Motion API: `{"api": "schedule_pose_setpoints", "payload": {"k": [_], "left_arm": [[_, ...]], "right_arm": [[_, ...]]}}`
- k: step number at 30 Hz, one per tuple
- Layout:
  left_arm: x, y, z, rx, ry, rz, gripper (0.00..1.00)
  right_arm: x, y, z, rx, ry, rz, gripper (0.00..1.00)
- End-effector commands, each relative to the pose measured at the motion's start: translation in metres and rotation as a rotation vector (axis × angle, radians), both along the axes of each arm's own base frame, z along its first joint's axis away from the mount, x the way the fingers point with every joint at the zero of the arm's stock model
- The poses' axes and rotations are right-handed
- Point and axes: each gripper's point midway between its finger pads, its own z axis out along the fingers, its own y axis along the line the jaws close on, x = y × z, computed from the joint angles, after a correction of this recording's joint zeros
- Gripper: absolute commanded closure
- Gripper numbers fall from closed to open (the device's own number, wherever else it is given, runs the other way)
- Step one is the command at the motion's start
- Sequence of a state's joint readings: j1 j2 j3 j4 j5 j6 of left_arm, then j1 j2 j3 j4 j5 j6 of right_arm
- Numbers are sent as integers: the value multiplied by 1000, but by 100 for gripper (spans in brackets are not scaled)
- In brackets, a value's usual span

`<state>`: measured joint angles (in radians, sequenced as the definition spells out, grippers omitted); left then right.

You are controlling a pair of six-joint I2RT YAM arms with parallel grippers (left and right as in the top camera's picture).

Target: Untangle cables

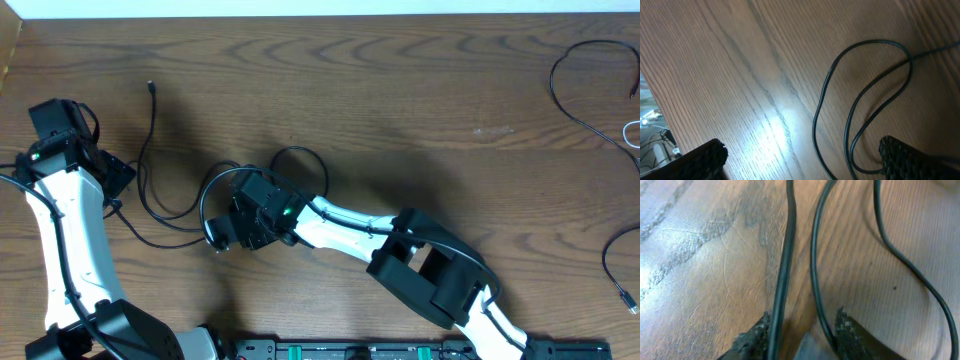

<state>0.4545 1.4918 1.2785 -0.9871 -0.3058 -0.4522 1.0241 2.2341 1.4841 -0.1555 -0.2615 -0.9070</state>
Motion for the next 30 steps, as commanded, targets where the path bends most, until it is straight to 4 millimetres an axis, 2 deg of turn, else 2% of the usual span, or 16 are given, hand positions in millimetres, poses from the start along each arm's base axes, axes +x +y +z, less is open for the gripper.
{"api": "schedule_pose_setpoints", "payload": {"k": [1, 2, 3, 4, 6, 9, 12, 13, 16, 20, 23, 24, 27, 30], "left_arm": [[-4, 2, -4, 5, 18, 22, 2], [-4, 2, -4, 5, 18, 22, 2], [-4, 2, -4, 5, 18, 22, 2], [-4, 2, -4, 5, 18, 22, 2], [-4, 2, -4, 5, 18, 22, 2], [-4, 2, -4, 5, 18, 22, 2], [-4, 2, -4, 5, 18, 22, 2], [-4, 2, -4, 5, 18, 22, 2], [-4, 2, -4, 5, 18, 22, 2], [-4, 2, -4, 5, 18, 22, 2], [-4, 2, -4, 5, 18, 22, 2], [-4, 2, -4, 5, 18, 22, 2], [-4, 2, -4, 5, 18, 22, 2], [-4, 2, -4, 5, 18, 22, 2]], "right_arm": [[-3, -12, -36, -76, 27, -6, 70], [-3, -13, -36, -78, 25, -8, 76], [-2, -14, -37, -85, 26, -12, 89], [-2, -15, -38, -86, 26, -13, 95], [-3, -16, -38, -92, 30, -12, 99], [-4, -18, -40, -102, 37, -17, 99], [6, -22, -42, -120, 35, -113, 99], [20, -30, -44, -149, 7, -220, 99], [45, -50, -45, -205, -62, -417, 99], [65, -84, -46, -292, -135, -640, 99], [58, -102, -53, -352, -98, -710, 99], [50, -111, -58, -386, -51, -751, 99], [40, -120, -64, -434, -14, -751, 99], [34, -118, -64, -449, -28, -728, 99]]}}
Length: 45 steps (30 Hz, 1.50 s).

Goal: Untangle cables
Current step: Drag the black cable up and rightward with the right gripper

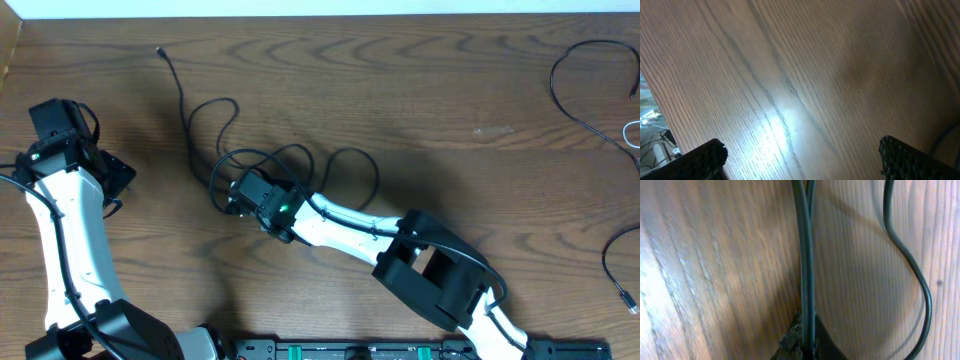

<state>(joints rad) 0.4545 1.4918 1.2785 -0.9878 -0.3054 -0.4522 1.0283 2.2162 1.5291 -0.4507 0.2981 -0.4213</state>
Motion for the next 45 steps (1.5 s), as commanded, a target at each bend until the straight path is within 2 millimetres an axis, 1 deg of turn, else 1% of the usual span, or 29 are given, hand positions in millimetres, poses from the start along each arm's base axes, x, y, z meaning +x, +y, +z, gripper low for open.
{"api": "schedule_pose_setpoints", "payload": {"k": [1, 5, 11, 17, 20, 24, 27, 32, 37, 41, 45], "left_arm": [[-4, 2, -4, 6, 17, 22, 2], [-4, 2, -4, 6, 17, 22, 2], [-4, 2, -4, 6, 17, 22, 2], [-4, 2, -4, 6, 17, 22, 2], [-4, 2, -4, 6, 17, 22, 2], [-4, 2, -4, 6, 17, 22, 2], [-4, 2, -4, 6, 17, 22, 2], [-4, 2, -4, 6, 17, 22, 2], [-4, 2, -4, 6, 17, 22, 2], [-4, 2, -4, 6, 17, 22, 2], [-4, 2, -4, 6, 17, 22, 2]], "right_arm": [[-24, -31, -53, -136, 85, -28, 99], [-33, -24, -53, -141, 83, 3, 99], [-43, -16, -53, -137, 75, 33, 98], [-42, -15, -52, -135, 70, 29, 99], [-37, -17, -50, -115, 52, -39, 99], [-17, -29, -39, -73, -59, -268, 99], [-9, -39, -32, -53, -116, -388, 99], [-7, -48, -24, -52, -118, -486, 99], [-3, -63, -15, -67, -97, -593, 99], [6, -79, -6, -95, -86, -659, 99], [21, -97, 4, -108, -77, -741, 99]]}}
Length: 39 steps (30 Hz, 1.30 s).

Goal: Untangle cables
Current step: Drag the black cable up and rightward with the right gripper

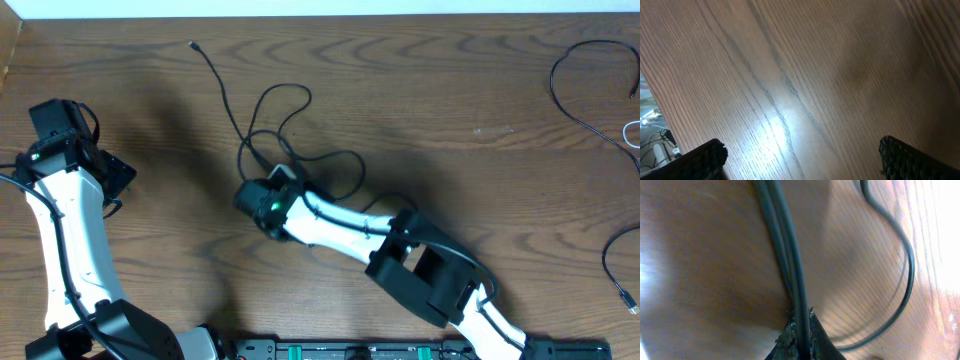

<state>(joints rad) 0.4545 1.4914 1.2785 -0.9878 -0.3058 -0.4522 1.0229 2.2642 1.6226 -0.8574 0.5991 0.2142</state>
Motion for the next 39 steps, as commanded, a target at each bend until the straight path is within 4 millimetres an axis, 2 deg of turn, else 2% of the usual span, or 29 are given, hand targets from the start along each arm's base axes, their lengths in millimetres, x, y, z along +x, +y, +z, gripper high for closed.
{"api": "schedule_pose_setpoints", "payload": {"k": [1, 10, 17, 22, 26, 30, 35, 39], "left_arm": [[-4, 2, -4, 6, 17, 22, 2], [-4, 2, -4, 6, 17, 22, 2], [-4, 2, -4, 6, 17, 22, 2], [-4, 2, -4, 6, 17, 22, 2], [-4, 2, -4, 6, 17, 22, 2], [-4, 2, -4, 6, 17, 22, 2], [-4, 2, -4, 6, 17, 22, 2], [-4, 2, -4, 6, 17, 22, 2]], "right_arm": [[19, -15, 3, 25, -12, -121, 99], [62, -50, 44, 73, -43, -273, 99], [86, -65, 94, 237, -62, -350, 99], [100, -85, 140, 355, -109, -401, 99], [109, -112, 182, 426, -179, -448, 99], [116, -142, 215, 478, -244, -500, 99], [122, -186, 246, 516, -315, -582, 99], [125, -220, 261, 529, -360, -647, 99]]}}
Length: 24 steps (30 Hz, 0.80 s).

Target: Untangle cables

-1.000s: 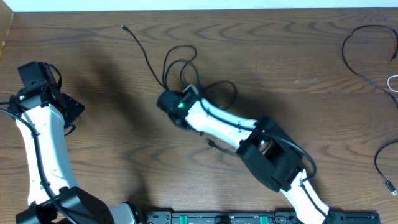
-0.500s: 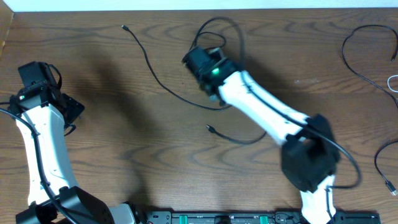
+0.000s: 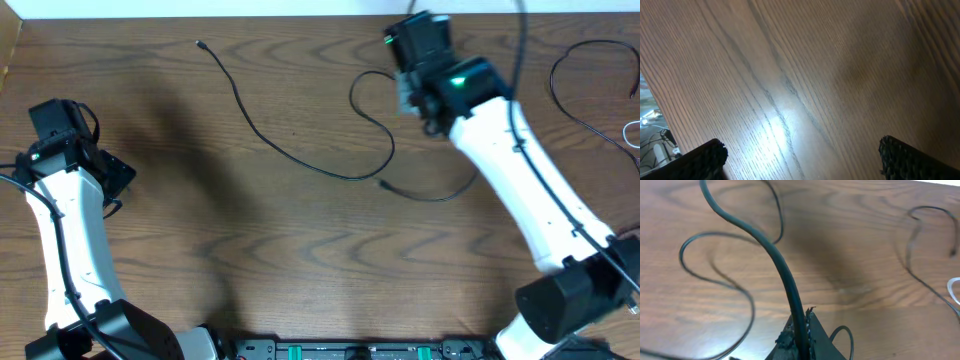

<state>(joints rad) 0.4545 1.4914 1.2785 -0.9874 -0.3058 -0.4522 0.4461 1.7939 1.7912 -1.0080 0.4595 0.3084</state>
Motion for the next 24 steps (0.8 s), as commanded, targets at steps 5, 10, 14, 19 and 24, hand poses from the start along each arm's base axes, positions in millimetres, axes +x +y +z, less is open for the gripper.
{"api": "schedule_pose_setpoints", "payload": {"k": [5, 10, 14, 19, 24], "left_arm": [[-4, 2, -4, 5, 18, 22, 2], [-4, 2, -4, 5, 18, 22, 2], [-4, 2, -4, 5, 18, 22, 2], [-4, 2, -4, 5, 18, 22, 2], [-4, 2, -4, 5, 18, 22, 2]], "right_arm": [[1, -71, 44, 24, -90, -145, 99], [-4, -124, 54, -10, -100, -247, 99], [-14, -175, 58, -57, -93, -370, 99], [-37, -246, 57, -103, -47, -515, 99], [-63, -299, 54, -122, -4, -636, 99]]}}
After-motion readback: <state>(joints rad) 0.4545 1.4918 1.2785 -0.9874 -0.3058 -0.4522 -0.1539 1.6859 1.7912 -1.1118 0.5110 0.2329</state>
